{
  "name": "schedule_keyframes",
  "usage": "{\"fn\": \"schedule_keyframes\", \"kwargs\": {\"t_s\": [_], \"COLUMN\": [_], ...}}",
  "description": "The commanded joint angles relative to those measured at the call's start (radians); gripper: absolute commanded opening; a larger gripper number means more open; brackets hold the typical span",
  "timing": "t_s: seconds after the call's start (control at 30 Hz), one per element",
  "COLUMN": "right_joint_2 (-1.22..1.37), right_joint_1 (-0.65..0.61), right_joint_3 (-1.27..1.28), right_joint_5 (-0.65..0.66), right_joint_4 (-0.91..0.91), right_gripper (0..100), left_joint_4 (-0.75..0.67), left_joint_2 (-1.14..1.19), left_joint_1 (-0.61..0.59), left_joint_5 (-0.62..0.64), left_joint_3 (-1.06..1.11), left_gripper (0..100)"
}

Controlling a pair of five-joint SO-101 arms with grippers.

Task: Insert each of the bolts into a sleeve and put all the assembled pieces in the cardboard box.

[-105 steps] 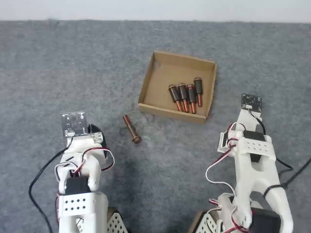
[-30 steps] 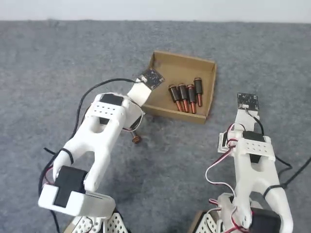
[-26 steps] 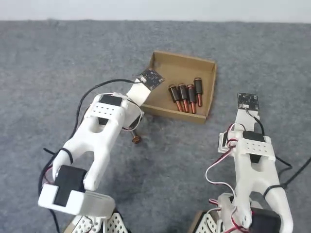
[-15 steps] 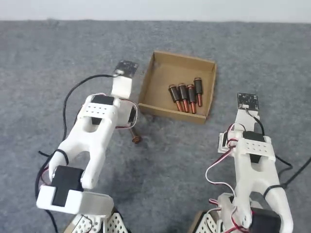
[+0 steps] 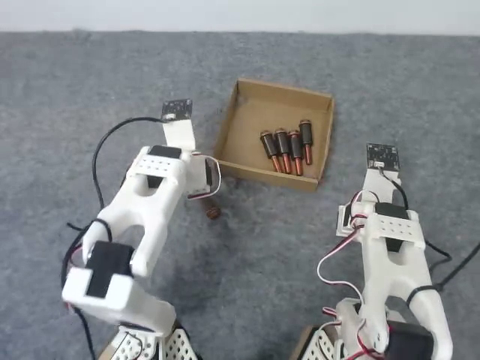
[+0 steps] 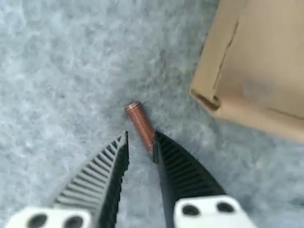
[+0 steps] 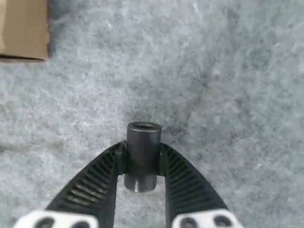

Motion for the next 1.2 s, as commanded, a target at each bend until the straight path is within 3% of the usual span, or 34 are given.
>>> {"fn": "schedule_keyframes", "kwargs": {"t_s": [0.0,0.33,0.4,0.63,0.87,1.0,1.17], "right_joint_2": [-0.044,-0.045,-0.045,-0.045,-0.045,-0.045,-0.045], "right_joint_1": [-0.007,-0.007,-0.007,-0.005,-0.005,-0.004,-0.002], "right_joint_3": [-0.009,-0.009,-0.009,-0.009,-0.009,-0.009,-0.009], "right_joint_5": [0.017,0.017,0.017,0.017,0.017,0.017,0.017], "right_joint_4": [-0.018,-0.016,-0.016,-0.016,-0.016,-0.016,-0.016], "right_gripper": [0.7,0.7,0.7,0.7,0.7,0.7,0.7], "left_joint_4": [0.069,0.153,0.163,0.233,0.264,0.25,0.244], "left_joint_2": [0.092,0.147,0.144,0.126,-0.152,-0.276,-0.232], "left_joint_1": [-0.008,0.003,0.025,0.107,0.258,0.399,0.511], "left_joint_5": [0.015,-0.015,-0.126,-0.453,-0.712,-0.72,-0.629], "left_joint_3": [-0.091,-0.153,-0.153,-0.15,-0.071,-0.001,0.019], "left_gripper": [8,6,0,1,1,3,16]}}
